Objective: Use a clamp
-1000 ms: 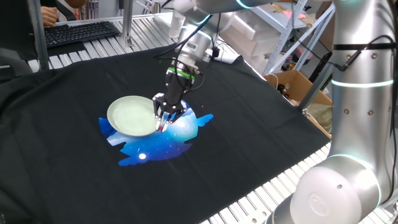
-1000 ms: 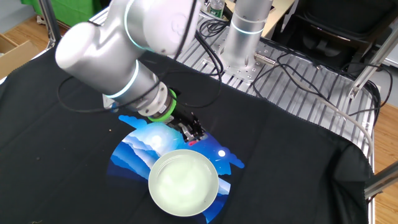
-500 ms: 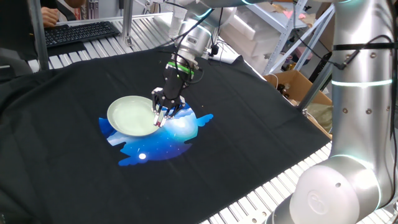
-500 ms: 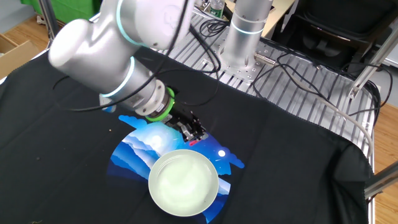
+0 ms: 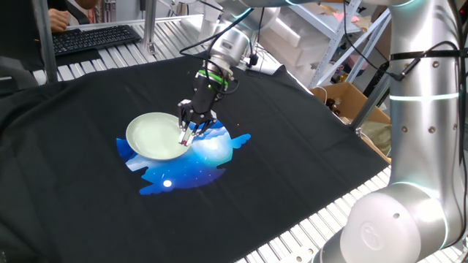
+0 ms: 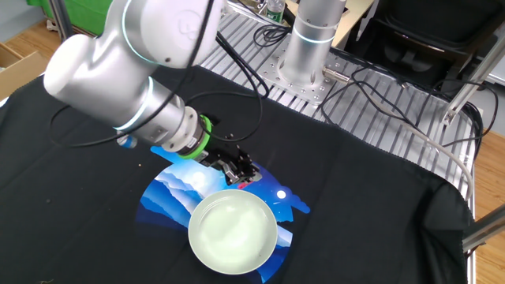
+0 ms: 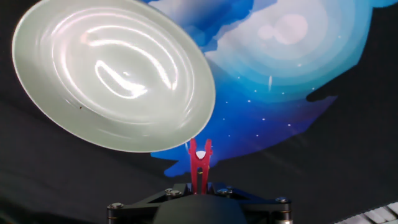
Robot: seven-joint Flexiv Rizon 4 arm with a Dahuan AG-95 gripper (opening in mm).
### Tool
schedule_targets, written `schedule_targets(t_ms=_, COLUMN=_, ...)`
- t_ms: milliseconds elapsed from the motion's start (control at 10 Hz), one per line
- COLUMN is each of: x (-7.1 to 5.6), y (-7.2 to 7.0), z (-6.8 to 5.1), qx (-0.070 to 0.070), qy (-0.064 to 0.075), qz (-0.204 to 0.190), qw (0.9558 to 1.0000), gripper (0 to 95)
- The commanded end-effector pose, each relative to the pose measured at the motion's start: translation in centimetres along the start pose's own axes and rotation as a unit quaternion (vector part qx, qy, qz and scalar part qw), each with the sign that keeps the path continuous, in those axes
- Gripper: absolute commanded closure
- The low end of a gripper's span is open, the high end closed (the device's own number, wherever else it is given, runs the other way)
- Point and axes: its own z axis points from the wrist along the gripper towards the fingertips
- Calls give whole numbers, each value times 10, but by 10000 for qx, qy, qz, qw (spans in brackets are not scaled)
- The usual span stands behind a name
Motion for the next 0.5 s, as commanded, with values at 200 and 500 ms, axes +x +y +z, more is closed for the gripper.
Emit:
schedule_targets(t_ms=200, x=-4, y=4, z=-3, qx=-28, qy=148, qz=-54, qw=9999, gripper=950)
schedule_targets(t_ms=500, x=-7, y=6, z=-2, qx=-28, qy=195, qz=-123, qw=9997, gripper=950)
